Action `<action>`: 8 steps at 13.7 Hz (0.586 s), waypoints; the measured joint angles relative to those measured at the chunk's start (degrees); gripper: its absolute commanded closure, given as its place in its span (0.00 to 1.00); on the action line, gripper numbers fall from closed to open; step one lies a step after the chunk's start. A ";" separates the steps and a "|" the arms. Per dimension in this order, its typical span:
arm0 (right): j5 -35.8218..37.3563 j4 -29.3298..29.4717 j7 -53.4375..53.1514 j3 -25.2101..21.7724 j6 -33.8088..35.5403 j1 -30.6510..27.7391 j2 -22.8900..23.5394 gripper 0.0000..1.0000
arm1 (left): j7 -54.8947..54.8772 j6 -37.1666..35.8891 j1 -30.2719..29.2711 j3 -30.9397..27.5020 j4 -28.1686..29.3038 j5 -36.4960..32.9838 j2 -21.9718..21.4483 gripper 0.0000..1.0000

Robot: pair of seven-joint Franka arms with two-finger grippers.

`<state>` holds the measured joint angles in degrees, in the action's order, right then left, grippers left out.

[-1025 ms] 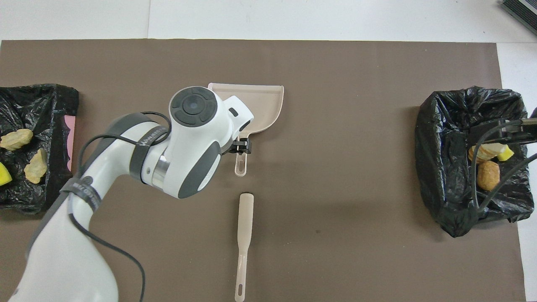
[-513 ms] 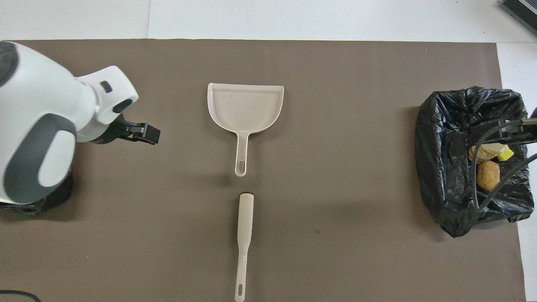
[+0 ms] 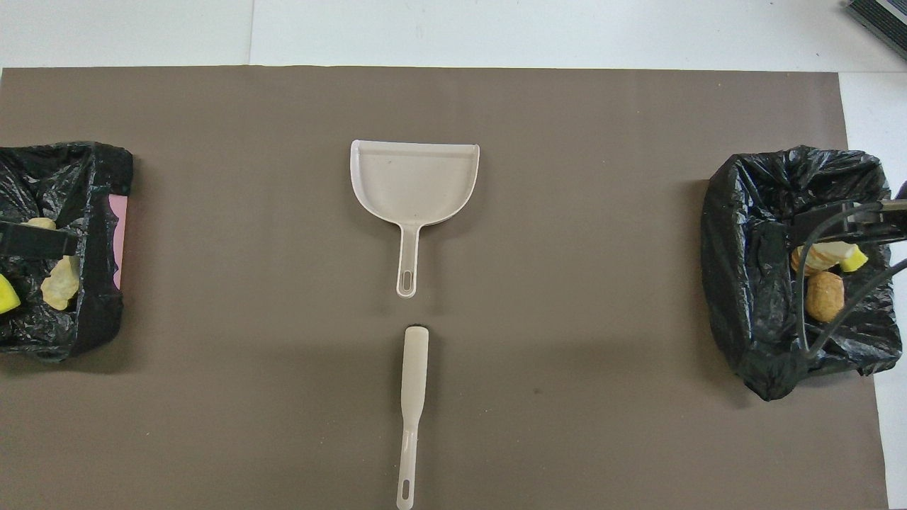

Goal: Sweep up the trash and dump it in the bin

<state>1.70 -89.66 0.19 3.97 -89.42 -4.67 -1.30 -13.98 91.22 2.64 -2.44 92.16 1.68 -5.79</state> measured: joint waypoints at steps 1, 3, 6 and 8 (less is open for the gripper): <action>0.00 0.00 0.00 0.00 0.00 0.00 0.00 0.00 | 0.00 -2.94 0.00 0.04 -2.18 -0.01 -0.04 0.00; 0.00 0.00 0.00 0.00 0.00 0.00 0.00 0.00 | 0.01 -6.93 0.00 0.12 -5.31 -0.01 0.04 0.00; 0.00 0.00 0.00 0.00 0.00 0.00 0.00 0.00 | 0.06 -10.05 0.00 0.09 -8.09 0.01 1.34 0.00; 0.00 0.00 0.00 0.00 0.00 0.00 0.00 0.00 | 0.13 -10.28 0.00 0.13 -9.10 0.01 2.88 0.00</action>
<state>1.70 -89.66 0.19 3.97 -89.42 -4.67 -1.30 -13.85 80.94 2.64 -2.31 83.06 1.69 -2.91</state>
